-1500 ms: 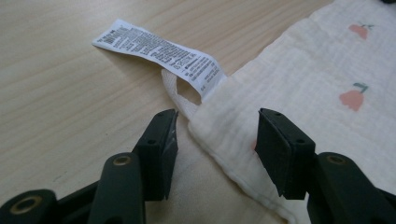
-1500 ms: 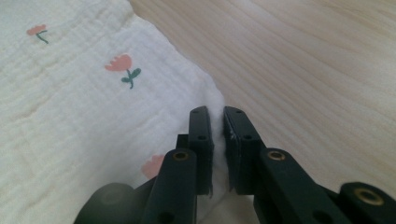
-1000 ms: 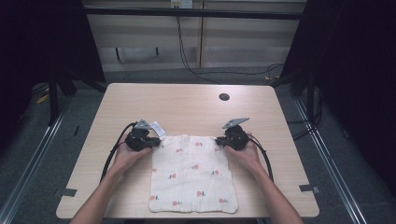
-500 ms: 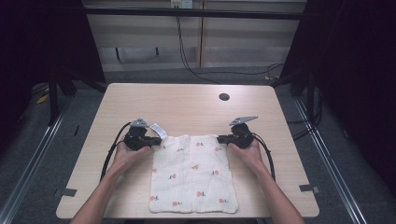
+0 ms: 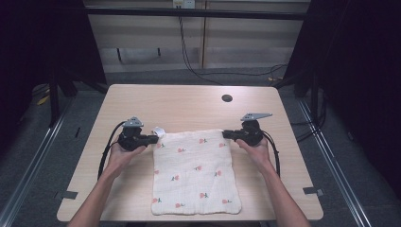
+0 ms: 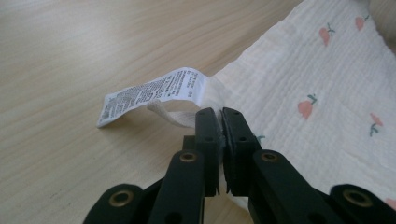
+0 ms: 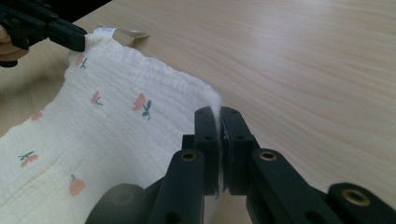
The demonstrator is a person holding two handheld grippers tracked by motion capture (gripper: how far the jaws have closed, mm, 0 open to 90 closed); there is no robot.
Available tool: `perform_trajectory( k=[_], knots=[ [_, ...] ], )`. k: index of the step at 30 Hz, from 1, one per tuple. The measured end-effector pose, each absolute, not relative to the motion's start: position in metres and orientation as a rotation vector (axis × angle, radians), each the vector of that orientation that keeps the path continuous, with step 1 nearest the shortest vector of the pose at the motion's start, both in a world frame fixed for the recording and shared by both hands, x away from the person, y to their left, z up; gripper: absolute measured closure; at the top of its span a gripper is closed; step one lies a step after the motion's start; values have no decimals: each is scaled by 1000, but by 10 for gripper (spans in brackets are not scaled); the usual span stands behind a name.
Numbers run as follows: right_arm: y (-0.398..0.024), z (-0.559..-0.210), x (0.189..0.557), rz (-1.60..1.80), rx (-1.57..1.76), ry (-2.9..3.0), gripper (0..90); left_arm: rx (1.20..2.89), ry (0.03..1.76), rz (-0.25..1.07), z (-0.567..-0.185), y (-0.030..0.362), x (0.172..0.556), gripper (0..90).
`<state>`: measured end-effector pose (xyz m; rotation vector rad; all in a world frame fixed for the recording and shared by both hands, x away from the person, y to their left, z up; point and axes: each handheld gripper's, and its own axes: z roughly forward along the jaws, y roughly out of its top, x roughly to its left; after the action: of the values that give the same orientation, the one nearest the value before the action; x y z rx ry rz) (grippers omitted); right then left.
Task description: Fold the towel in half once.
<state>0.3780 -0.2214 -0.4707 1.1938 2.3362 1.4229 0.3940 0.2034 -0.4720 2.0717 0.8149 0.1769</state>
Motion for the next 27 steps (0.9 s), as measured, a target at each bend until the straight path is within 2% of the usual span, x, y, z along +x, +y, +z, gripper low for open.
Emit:
perform_trajectory(
  k=[6,11,21,27],
  knots=[
    [-225,-458,379,1439,1174,2322,863,1977,822,155,-461,203,399,862],
    [-231,-448,384,1442,1175,2303,864,2012,798,189,-458,193,402,862],
    [-236,-436,393,1417,1172,2278,864,1933,777,207,-440,192,410,863],
    [-235,-435,390,1404,1162,2285,866,1950,754,199,-446,186,404,863]
  ],
)
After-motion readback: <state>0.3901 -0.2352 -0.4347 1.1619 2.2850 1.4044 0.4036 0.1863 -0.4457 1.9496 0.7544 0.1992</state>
